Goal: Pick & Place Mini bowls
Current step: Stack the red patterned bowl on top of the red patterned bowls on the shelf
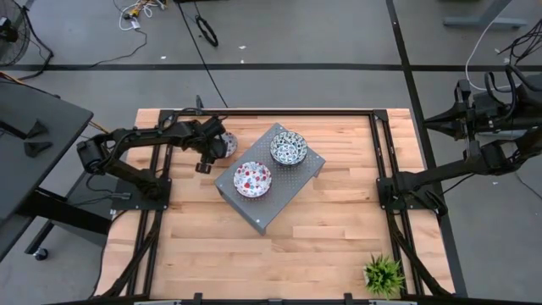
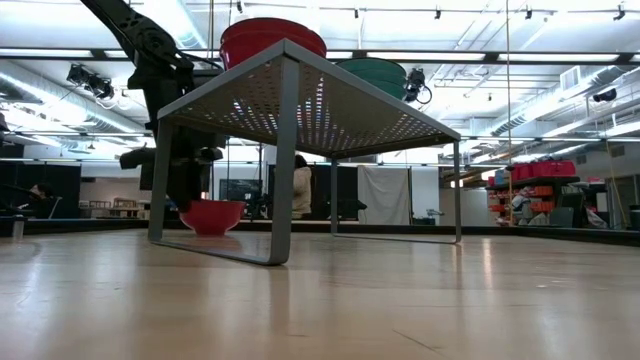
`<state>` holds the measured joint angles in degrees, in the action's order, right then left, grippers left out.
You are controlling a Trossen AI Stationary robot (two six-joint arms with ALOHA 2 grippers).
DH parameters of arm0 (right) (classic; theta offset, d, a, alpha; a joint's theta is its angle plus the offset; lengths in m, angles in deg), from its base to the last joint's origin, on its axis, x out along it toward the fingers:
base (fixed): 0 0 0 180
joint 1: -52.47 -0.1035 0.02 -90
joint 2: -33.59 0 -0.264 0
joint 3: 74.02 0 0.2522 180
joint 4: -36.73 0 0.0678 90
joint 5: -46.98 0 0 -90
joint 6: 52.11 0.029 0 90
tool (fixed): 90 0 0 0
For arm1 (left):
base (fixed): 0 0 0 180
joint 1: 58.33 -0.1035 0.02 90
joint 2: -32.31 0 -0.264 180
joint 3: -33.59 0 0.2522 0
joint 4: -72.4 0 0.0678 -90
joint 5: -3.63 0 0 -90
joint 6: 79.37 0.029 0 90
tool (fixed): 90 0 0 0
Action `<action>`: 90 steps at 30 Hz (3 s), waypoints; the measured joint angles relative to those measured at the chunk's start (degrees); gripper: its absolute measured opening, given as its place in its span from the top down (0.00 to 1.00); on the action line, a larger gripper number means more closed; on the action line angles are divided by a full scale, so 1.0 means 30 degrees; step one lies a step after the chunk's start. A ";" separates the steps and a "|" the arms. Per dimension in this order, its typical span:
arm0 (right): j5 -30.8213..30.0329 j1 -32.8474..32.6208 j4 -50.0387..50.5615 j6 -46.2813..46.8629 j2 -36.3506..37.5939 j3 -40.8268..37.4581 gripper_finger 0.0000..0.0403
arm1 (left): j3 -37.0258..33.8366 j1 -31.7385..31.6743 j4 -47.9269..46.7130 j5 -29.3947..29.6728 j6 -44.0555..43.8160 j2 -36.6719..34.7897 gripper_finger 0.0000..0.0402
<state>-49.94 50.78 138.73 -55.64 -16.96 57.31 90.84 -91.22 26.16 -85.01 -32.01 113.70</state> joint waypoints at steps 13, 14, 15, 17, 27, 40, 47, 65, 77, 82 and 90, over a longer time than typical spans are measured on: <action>0.0000 -0.0004 0.0002 -0.0005 0.0000 -0.0003 0.93 | -0.0007 0.0000 -0.0121 -0.0411 -0.0082 0.0000 0.84; 0.0000 -0.0007 0.0002 -0.0005 -0.0007 -0.0003 0.93 | -0.0007 0.0000 -0.0121 -0.0404 -0.0082 0.0000 0.85; 0.0000 -0.0007 -0.0003 0.0002 -0.0001 -0.0003 0.93 | -0.0007 0.0000 -0.0116 -0.0404 -0.0082 0.0000 0.86; 0.0000 -0.0006 0.0000 0.0002 0.0000 0.0001 0.93 | -0.0007 0.0007 -0.0106 -0.0411 -0.0082 0.0000 0.88; 0.0000 -0.0007 -0.0001 0.0002 -0.0003 -0.0003 0.93 | 0.0036 0.0015 0.0054 -0.0331 -0.0570 -0.0080 0.97; 0.0000 0.0000 0.0003 0.0001 0.0000 0.0002 0.93 | 0.0256 0.0553 -0.0341 0.0527 -0.0584 -0.0015 0.97; 0.0000 -0.0003 -0.0001 0.0002 0.0000 0.0001 0.93 | 0.1797 0.0517 -0.2635 0.1229 -0.0675 0.0051 0.98; 0.0000 -0.0005 -0.0004 0.0001 0.0000 0.0002 0.93 | 0.5822 0.0546 -0.6454 0.2831 -0.0599 -0.0952 0.98; 0.0000 0.0000 0.0002 -0.0005 0.0000 0.0005 0.93 | 0.8869 0.1295 -0.8838 0.3836 -0.1072 -0.2164 0.98; 0.0000 -0.0007 -0.0002 -0.0003 0.0000 -0.0003 0.93 | 1.0712 0.2183 -0.9187 0.3964 -0.1068 -0.2171 0.98; -0.0002 -0.0005 0.0003 -0.0003 -0.0005 -0.0003 0.93 | 1.3531 0.4006 -0.9972 0.4180 -0.1094 -0.2168 0.98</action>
<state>-49.95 50.76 138.74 -55.65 -16.97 57.30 131.43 -79.20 -3.76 -72.47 -35.29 107.19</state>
